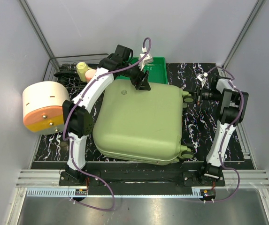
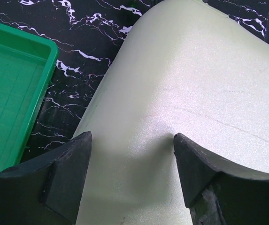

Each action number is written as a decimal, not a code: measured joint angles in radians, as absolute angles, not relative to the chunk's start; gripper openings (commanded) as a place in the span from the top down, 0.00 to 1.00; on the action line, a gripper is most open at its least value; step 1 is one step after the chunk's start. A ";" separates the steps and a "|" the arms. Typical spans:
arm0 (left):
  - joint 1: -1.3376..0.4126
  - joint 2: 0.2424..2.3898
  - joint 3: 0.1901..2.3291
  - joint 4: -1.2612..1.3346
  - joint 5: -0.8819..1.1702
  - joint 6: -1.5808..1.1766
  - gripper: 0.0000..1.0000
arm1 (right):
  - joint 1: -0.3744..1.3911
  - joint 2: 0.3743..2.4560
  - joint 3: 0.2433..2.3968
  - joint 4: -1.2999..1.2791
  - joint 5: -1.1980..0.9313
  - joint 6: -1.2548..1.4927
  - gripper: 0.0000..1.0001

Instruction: Open, take out, and arrange the luggage

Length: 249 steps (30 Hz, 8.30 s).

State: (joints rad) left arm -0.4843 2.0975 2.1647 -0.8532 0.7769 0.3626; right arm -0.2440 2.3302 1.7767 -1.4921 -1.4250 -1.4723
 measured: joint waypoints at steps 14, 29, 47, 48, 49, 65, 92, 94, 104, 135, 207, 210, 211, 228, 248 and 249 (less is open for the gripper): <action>-0.467 2.099 2.173 -0.865 0.778 0.423 0.32 | -0.171 2.495 2.090 -1.485 -1.444 -1.201 1.00; -0.335 1.874 1.879 -0.766 0.776 0.324 0.09 | -0.198 2.497 2.091 -1.383 -1.419 -1.141 0.25; 0.007 1.533 1.388 -0.911 0.915 0.123 0.04 | -0.376 2.334 2.449 -1.344 -1.223 -0.883 0.00; 0.003 1.533 1.380 -0.910 0.927 0.123 0.04 | -0.354 2.310 2.449 -1.344 -1.215 -0.904 0.01; 0.002 1.533 1.375 -0.902 0.933 0.123 0.05 | -0.335 2.294 2.446 -1.343 -1.211 -0.927 0.00; -0.009 1.483 1.326 -0.849 0.922 0.126 0.05 | -0.112 1.992 2.019 -1.350 -0.932 -1.522 0.00; 0.111 1.137 0.966 -0.779 0.971 -0.128 0.15 | 0.013 1.800 1.663 -1.187 -0.675 -1.603 1.00; 0.057 1.161 0.970 -0.738 0.990 -0.154 0.20 | -0.004 1.724 1.574 -1.176 -0.659 -1.573 1.00; -0.095 1.493 1.272 -0.608 0.917 -0.148 0.23 | -0.080 1.581 1.439 -1.246 -0.628 -1.297 1.00; 0.155 1.028 0.833 -0.725 0.981 -0.440 0.04 | -0.054 1.288 1.172 -1.232 -0.591 -1.008 0.40; 0.162 1.339 1.116 -0.834 0.959 -0.179 0.03 | -0.337 1.336 0.813 -1.332 -1.137 -1.963 0.34; 0.161 1.346 1.124 -0.840 0.959 -0.179 0.03 | -0.345 1.390 0.813 -1.334 -1.177 -1.973 0.41; 0.161 1.349 1.126 -0.843 0.958 -0.179 0.04 | -0.349 1.404 0.813 -1.336 -1.188 -1.977 0.44; 0.165 1.399 1.179 -0.892 0.955 -0.146 0.06 | -0.341 1.456 0.889 -1.358 -1.122 -1.777 0.98; 0.169 1.440 1.211 -0.930 0.966 -0.128 0.07 | -0.385 1.580 1.023 -1.321 -1.050 -1.906 0.21; 0.169 1.440 1.211 -0.930 0.966 -0.127 0.07 | -0.386 1.580 1.021 -1.324 -1.040 -1.920 0.20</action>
State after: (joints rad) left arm 0.1688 1.4403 1.2114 -0.9298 0.9665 -0.1272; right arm -0.3862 1.5803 1.0206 -1.3239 -1.0401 -1.9198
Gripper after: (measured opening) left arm 0.936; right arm 0.771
